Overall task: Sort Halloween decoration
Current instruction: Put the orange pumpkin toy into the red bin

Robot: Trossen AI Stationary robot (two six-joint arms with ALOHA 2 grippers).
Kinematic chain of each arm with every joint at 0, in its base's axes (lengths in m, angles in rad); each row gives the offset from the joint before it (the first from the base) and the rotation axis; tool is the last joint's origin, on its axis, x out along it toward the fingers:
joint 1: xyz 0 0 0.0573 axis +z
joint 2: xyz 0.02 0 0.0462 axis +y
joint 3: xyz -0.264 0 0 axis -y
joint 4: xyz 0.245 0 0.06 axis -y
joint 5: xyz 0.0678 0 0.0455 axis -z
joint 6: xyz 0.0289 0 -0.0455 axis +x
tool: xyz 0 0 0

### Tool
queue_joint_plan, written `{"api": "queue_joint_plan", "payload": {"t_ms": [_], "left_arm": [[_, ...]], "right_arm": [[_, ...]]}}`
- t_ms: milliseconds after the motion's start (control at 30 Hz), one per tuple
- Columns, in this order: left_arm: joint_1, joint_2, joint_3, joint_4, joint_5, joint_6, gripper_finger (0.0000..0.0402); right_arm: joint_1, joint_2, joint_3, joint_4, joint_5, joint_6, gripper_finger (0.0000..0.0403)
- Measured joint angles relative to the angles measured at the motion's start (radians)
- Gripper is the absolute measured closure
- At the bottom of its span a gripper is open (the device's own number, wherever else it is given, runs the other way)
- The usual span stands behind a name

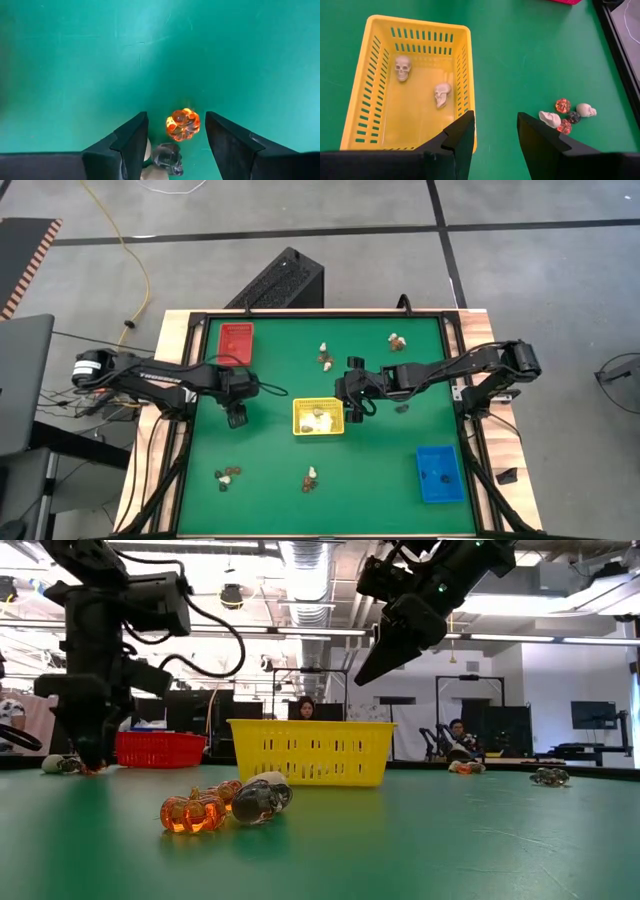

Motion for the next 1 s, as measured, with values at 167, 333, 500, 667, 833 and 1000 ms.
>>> {"api": "queue_joint_plan", "payload": {"t_ms": [167, 333, 500, 667, 833, 1000], "left_arm": [[0.000, 0.098, 0.009, 0.002, 0.019, 0.011, 0.0214], [0.001, 0.116, 0.020, -0.004, 0.020, 0.015, 0.0214], [0.001, 0.075, 0.012, 0.001, 0.016, 0.017, 0.0231], [0.000, 0.061, 0.013, 0.003, 0.022, 0.019, 0.0283], [0.000, 0.060, 0.014, 0.004, 0.031, 0.026, 0.0326], [-0.002, 0.060, 0.014, 0.007, 0.053, 0.038, 0.0320]], "right_arm": [[0.000, 0.000, 0.000, 0.000, 0.000, 0.000, 0.0223], [0.000, 0.000, 0.000, -0.001, 0.000, 0.000, 0.0223], [0.000, 0.000, 0.000, -0.001, 0.000, 0.000, 0.0223], [0.000, 0.000, 0.000, 0.000, 0.000, 0.000, 0.0223], [0.000, 0.000, 0.000, -0.009, 0.000, 0.000, 0.0223], [0.000, 0.000, 0.000, -0.038, 0.000, 0.000, 0.0223]]}}
